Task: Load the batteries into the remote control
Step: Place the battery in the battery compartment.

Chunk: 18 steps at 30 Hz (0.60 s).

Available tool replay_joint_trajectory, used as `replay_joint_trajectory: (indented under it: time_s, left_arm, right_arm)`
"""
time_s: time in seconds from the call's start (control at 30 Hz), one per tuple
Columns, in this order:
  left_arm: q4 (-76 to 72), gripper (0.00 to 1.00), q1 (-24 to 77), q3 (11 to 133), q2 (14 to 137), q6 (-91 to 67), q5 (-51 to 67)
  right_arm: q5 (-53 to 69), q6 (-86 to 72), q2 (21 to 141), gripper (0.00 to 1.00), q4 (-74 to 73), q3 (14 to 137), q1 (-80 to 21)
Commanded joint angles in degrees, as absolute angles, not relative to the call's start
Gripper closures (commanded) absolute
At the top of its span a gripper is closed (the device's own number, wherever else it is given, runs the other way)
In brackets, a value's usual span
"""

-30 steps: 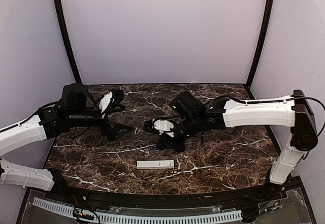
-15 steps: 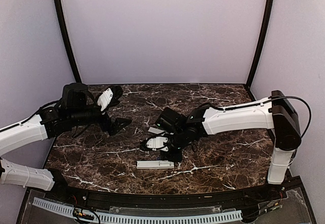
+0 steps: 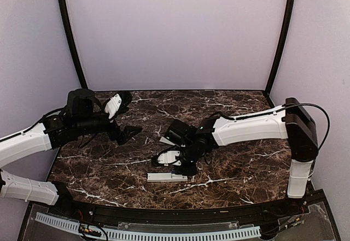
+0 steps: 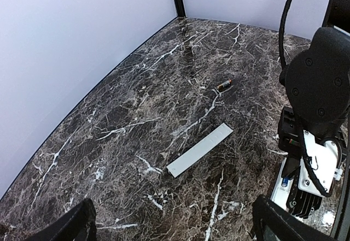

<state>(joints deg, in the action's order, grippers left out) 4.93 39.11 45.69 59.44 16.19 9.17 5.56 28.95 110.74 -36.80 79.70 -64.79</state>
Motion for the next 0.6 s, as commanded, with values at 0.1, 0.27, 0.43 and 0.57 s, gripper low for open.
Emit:
replay_joint_trajectory:
  time_s: [0.1,0.27,0.43,0.57]
  left_arm:
    - [4.26,0.01,38.74,45.12,59.56,15.3,10.15]
    - [4.22,0.01,38.67,45.18,59.54,15.05,10.57]
    - [4.15,0.01,38.51,45.22,59.42,15.03,10.92]
    - [4.25,0.01,38.58,45.26,59.35,15.03,11.35]
  right_arm:
    - [3.09,30.18,113.39,0.99,-37.18,81.62,-66.26]
    - [1.93,30.35,113.64,0.94,-37.18,82.01,-66.48]
    - [0.7,30.63,113.81,0.86,-37.81,82.3,-66.85]
    - [0.18,31.09,113.86,0.81,-38.38,82.74,-67.27]
